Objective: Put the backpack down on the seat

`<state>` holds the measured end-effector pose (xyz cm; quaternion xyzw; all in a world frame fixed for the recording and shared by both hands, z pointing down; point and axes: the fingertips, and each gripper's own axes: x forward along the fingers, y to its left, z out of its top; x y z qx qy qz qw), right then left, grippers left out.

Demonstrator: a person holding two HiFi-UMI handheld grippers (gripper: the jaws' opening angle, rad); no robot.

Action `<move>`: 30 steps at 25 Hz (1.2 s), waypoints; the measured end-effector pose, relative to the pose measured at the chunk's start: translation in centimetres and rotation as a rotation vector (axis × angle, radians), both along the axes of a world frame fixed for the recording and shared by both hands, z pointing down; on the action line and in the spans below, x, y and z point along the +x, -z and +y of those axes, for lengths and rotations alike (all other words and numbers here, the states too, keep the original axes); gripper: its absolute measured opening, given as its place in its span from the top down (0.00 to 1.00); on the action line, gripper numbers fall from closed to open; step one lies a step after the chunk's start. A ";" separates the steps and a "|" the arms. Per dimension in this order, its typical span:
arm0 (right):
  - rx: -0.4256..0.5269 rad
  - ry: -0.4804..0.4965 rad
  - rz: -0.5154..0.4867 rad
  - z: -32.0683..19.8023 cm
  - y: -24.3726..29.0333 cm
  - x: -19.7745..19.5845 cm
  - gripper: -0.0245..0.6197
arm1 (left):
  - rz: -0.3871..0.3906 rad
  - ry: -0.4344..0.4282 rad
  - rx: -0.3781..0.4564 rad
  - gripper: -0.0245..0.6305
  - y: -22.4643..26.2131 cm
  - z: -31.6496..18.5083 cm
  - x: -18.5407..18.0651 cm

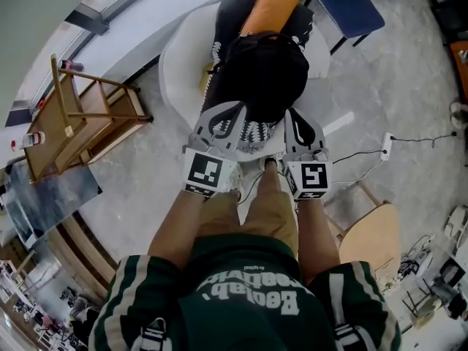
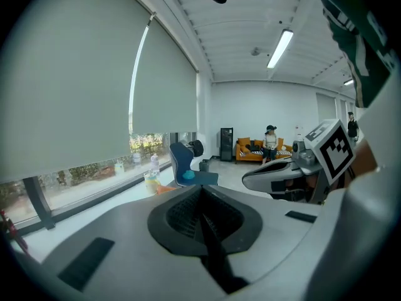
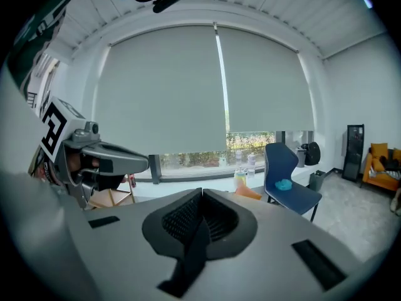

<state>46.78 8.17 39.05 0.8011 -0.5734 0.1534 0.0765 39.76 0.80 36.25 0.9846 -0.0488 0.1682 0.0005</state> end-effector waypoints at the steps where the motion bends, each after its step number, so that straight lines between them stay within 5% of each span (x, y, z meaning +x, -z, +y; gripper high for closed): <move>1: 0.007 -0.017 0.008 0.3 1.0 -0.8 0.91 | 0.013 -0.001 -0.006 0.94 0.7 0.1 -0.8; 15: -0.023 -0.016 0.083 3.0 9.2 -7.1 0.91 | 0.081 0.024 -0.011 0.94 8.2 1.1 -5.9; 19: -0.018 -0.005 0.098 5.7 11.8 -7.0 0.91 | 0.100 0.002 -0.035 0.94 11.5 4.0 -5.7; 30: 0.104 0.092 0.133 12.8 21.5 -5.6 0.91 | 0.141 0.070 0.067 0.94 20.5 13.5 -4.4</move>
